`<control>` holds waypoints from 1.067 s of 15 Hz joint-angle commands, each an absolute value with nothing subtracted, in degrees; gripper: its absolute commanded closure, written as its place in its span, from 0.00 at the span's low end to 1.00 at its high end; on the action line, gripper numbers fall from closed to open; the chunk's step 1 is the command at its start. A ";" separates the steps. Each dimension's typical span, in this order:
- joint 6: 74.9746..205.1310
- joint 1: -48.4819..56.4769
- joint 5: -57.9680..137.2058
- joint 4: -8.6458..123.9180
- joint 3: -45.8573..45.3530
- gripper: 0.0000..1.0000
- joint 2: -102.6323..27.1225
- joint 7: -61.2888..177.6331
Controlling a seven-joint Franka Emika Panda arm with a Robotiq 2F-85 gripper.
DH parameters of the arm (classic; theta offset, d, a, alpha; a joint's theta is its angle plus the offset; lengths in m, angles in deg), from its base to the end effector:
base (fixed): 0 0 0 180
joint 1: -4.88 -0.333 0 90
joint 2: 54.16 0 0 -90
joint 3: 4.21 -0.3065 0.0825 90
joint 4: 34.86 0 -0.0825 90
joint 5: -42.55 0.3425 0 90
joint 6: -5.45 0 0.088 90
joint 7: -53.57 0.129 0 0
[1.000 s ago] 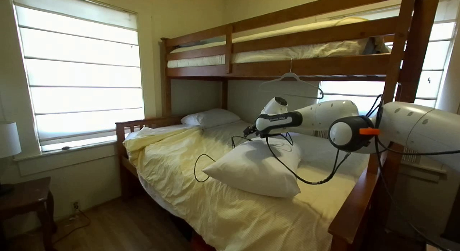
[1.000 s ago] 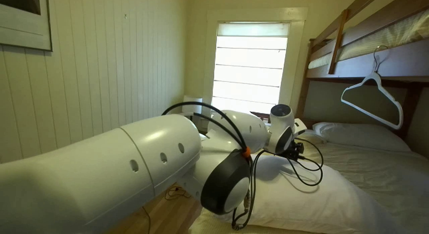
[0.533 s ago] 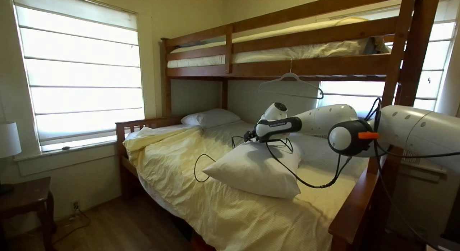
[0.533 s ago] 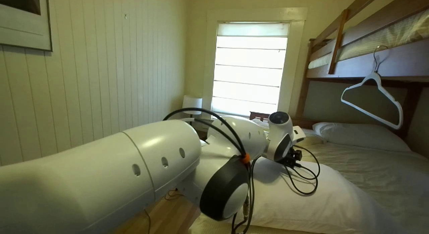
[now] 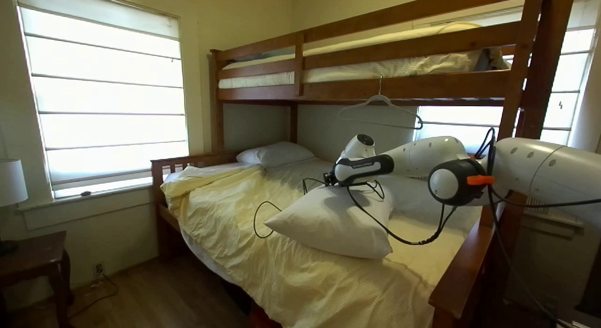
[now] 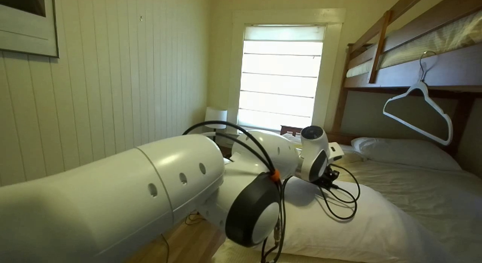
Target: Pick up the black cable from the pillow then set it back down on the pillow.
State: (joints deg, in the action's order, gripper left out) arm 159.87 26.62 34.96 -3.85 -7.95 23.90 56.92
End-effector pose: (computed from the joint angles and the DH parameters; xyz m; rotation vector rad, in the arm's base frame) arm 0.7697 -0.2862 0.2542 2.7168 -0.4881 1.1327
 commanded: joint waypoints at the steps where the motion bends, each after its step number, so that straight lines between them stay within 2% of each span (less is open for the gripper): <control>1: 160.30 25.45 34.40 -6.75 -5.34 0.95 25.98 60.49; 2: 160.18 25.30 34.40 -6.73 -4.79 1.00 25.91 61.02; 5: 159.71 24.49 33.39 -6.11 -2.62 1.00 23.85 60.77; 8: 162.33 25.62 34.02 -5.97 -6.22 0.98 20.61 51.11; 9: 160.32 25.95 37.77 -13.08 -6.52 0.98 23.54 45.18; 10: 160.18 26.57 38.66 -13.80 -7.57 0.98 22.96 42.05; 12: 161.86 27.54 40.52 -9.92 -8.24 0.98 19.44 38.47; 16: 162.34 28.22 41.26 -10.24 -5.83 0.98 19.25 40.49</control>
State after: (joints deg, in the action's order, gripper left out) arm 161.53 27.98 39.72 -10.53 -7.02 19.57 40.40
